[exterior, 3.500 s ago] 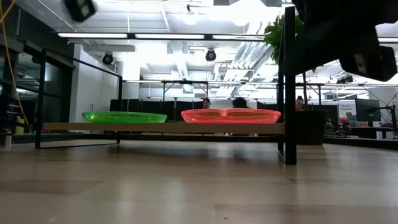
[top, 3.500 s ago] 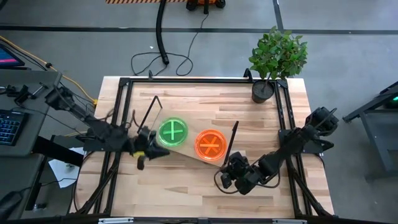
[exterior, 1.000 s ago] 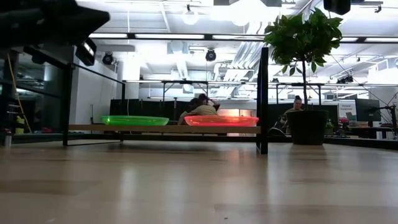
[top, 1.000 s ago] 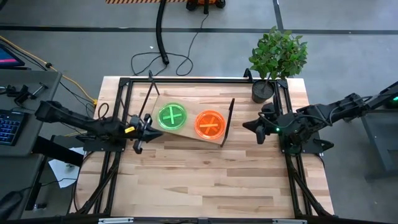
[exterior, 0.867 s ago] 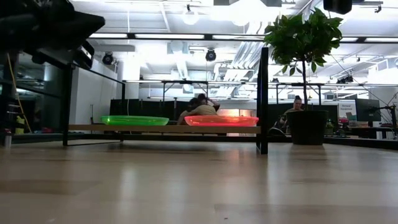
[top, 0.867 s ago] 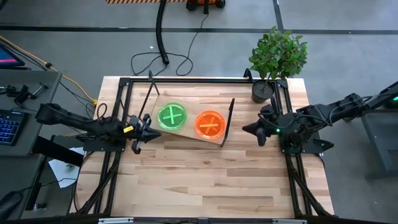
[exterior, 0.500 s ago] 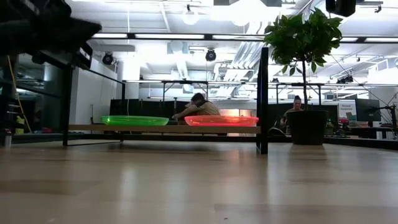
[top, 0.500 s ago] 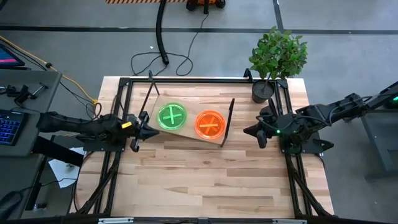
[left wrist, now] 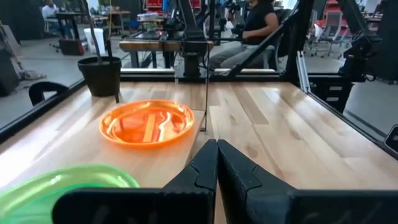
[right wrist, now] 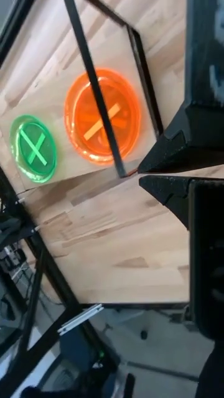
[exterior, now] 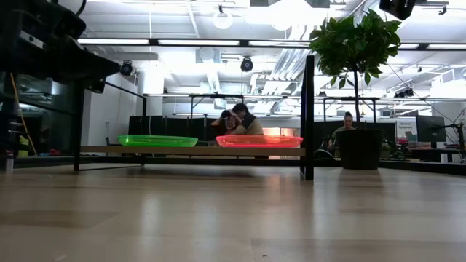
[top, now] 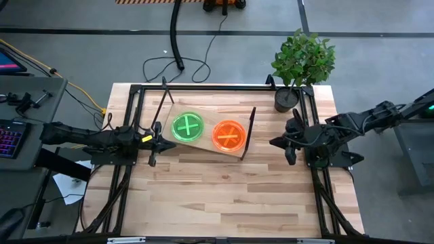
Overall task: Place and stack plates onto a shelf
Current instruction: Return to Home Position
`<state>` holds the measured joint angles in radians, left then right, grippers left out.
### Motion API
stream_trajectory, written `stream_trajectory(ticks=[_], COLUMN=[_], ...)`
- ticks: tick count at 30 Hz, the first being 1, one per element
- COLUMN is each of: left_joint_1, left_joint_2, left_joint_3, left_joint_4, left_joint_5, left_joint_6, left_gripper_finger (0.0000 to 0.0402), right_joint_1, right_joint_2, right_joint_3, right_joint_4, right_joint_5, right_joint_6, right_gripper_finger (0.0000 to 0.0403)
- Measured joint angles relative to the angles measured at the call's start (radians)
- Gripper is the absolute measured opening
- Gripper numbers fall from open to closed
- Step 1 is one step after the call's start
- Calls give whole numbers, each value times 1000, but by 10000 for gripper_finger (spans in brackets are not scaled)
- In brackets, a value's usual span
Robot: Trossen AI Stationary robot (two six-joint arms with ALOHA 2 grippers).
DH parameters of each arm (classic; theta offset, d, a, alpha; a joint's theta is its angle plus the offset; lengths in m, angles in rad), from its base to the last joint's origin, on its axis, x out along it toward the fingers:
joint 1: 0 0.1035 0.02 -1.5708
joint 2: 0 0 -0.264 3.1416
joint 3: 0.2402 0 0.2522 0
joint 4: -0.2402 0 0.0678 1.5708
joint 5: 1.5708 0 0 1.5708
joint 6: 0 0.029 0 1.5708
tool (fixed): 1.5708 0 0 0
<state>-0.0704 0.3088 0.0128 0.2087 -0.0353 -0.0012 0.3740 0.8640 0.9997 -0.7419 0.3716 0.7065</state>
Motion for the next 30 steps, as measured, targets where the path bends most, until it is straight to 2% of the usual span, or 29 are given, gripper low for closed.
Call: stream_trajectory(ticks=[7, 10, 16, 19, 21, 27, 30], left_joint_1=[0, 0, 0, 0, 0, -1, 0], left_joint_2=[0, 0, -13, -45, -76, -183, -218], left_joint_3=[0, 0, 0, 0, 0, 0, -1], left_joint_4=[-4, -4, -7, -29, -59, -178, -199], left_joint_5=[-2, -2, -2, -2, -2, 0, 0], left_joint_6=[-21, -21, -22, -22, -22, -22, -22], left_gripper_finger=[0, 0, 0, 0, 0, 0, 0], right_joint_1=[112, 164, 229, 202, 160, 29, -6], right_joint_2=[-83, -163, -303, -332, -347, -421, -475], right_joint_3=[-9, -112, -450, -558, -607, -708, -772], right_joint_4=[-98, 48, 539, 736, 801, 822, 832], right_joint_5=[130, 151, 150, 178, 169, 1, -33], right_joint_6=[-7, -8, -66, -171, -225, -271, -301], right_gripper_finger=[0, 0, 0, 0, 0, 0, 0])
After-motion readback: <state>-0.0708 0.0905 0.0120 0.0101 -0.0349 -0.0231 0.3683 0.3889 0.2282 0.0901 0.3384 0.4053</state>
